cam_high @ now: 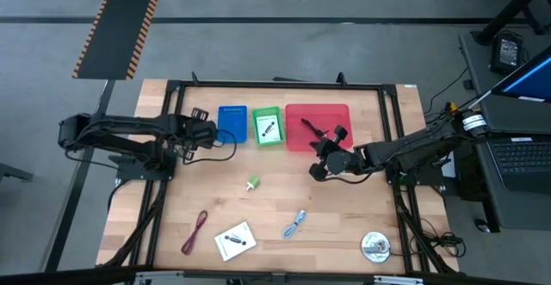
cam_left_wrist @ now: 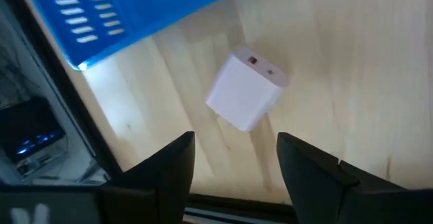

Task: Pick and place items into bin
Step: Put the white charger adapter into the blue bin

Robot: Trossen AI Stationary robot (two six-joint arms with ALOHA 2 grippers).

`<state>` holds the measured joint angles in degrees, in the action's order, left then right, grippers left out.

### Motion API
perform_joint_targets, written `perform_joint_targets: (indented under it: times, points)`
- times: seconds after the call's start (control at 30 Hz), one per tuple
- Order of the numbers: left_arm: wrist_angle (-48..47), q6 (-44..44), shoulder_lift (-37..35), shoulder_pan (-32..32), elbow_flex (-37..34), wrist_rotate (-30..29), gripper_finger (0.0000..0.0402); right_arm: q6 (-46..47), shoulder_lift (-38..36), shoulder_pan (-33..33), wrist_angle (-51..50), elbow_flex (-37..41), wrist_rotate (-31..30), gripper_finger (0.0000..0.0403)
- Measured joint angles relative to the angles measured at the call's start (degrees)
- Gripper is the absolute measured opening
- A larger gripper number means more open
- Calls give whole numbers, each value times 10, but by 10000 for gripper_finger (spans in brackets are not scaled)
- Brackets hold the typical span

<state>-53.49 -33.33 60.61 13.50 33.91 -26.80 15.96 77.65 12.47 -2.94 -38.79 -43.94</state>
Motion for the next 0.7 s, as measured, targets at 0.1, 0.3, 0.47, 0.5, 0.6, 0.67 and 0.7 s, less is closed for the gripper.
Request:
perform_joint_targets:
  times: [0.1, 0.3, 0.47, 0.5, 0.6, 0.67, 0.7]
  points:
    - [11, -25, 6, 24, 0, 16, 207, 0, 0, 0, 0, 0, 0, 0]
    - [58, -72, 42, 71, 0, 53, 205, 0, 0, 0, 1, 0, 0, 0]
    - [60, -109, 88, 90, 0, 55, 207, -1, 0, 0, 1, 0, 0, 0]
    - [62, -118, 96, 92, 0, 55, 207, -1, 0, 0, 1, 0, 0, 0]
    - [77, -125, 119, 96, 0, 55, 206, -2, 0, 0, 1, 0, 0, 0]
    - [86, -129, 133, 100, 0, 55, 205, -2, 0, 0, 1, 0, 0, 0]
    - [91, -133, 139, 102, 0, 56, 204, -2, 0, 0, 1, 0, 0, 0]
